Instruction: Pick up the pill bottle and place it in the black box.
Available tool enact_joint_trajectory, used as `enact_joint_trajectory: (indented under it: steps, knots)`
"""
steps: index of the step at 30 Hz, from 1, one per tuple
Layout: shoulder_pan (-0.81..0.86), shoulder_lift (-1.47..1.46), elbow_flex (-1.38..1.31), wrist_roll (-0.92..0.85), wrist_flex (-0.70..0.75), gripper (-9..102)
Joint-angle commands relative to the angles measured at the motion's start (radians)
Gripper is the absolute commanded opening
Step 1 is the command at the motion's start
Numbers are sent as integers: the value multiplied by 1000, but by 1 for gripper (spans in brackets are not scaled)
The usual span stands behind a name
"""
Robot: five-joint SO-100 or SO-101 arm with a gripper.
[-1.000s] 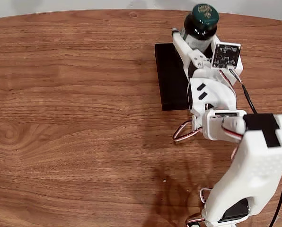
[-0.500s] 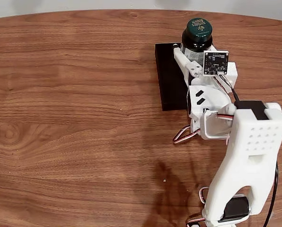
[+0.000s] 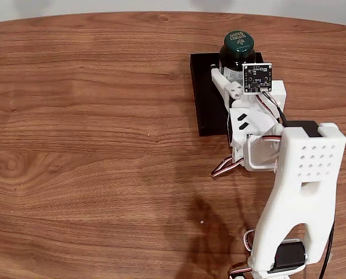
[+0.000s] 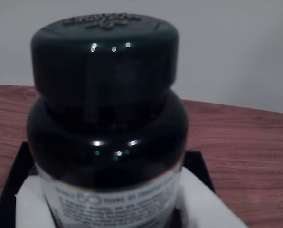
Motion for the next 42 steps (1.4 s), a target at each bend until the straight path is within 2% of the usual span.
enact_joint_trajectory:
  steps: [1, 18, 42]
  knots:
    - [-17, 25, -69, 5, -2, 19]
    - [-28, -21, -84, -20, 11, 20]
    - [-28, -31, -63, -23, 11, 41]
